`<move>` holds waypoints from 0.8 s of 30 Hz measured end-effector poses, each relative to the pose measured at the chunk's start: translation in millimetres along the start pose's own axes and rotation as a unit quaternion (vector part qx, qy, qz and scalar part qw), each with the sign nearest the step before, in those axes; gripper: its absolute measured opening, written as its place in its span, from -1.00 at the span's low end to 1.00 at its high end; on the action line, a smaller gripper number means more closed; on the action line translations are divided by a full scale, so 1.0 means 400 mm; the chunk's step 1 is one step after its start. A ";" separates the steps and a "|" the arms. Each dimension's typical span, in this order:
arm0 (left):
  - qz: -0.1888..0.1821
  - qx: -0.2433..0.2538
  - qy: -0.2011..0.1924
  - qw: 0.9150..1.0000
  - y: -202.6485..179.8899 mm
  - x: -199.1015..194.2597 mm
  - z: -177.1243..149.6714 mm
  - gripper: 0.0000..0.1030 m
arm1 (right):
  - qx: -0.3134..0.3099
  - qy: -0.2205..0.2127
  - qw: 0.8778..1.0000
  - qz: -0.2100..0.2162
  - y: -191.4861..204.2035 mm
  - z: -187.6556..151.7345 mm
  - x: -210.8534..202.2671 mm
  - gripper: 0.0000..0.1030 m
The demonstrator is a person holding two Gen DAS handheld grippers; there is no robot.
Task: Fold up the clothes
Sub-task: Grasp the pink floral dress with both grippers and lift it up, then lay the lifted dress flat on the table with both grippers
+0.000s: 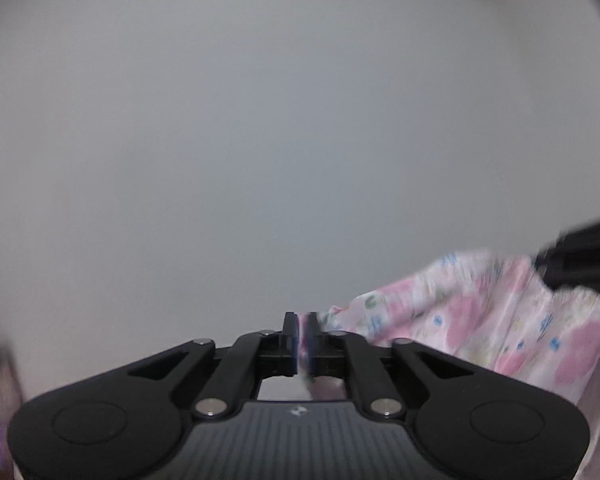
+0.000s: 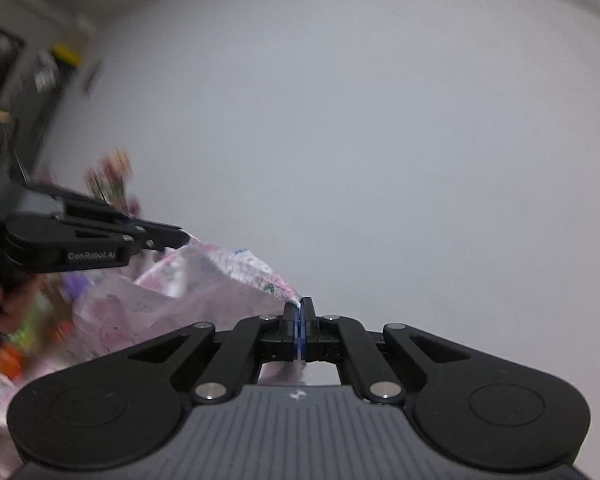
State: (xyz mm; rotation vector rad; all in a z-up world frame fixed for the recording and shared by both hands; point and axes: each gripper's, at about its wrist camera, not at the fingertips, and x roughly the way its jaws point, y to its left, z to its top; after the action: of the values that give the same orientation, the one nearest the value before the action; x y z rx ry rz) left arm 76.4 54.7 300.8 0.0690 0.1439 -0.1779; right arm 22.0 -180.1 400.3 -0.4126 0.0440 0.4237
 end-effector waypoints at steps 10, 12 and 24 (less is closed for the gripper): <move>-0.024 0.031 0.181 0.983 0.003 -0.015 -0.451 0.50 | 0.077 0.186 0.977 0.067 0.070 -0.411 0.107 0.24; -0.061 0.052 0.196 0.977 -0.048 -0.048 -0.513 0.56 | 0.113 0.200 0.967 0.111 0.139 -0.517 0.018 0.35; -0.048 0.146 0.280 0.948 -0.082 0.128 -0.660 0.57 | 0.244 0.224 0.915 0.231 0.439 -0.848 -0.068 0.25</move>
State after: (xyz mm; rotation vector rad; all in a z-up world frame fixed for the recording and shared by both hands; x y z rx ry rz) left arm 84.2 34.9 30.9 0.4098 0.6891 -0.2729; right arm -59.7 -179.9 26.3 0.0110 0.6938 0.7541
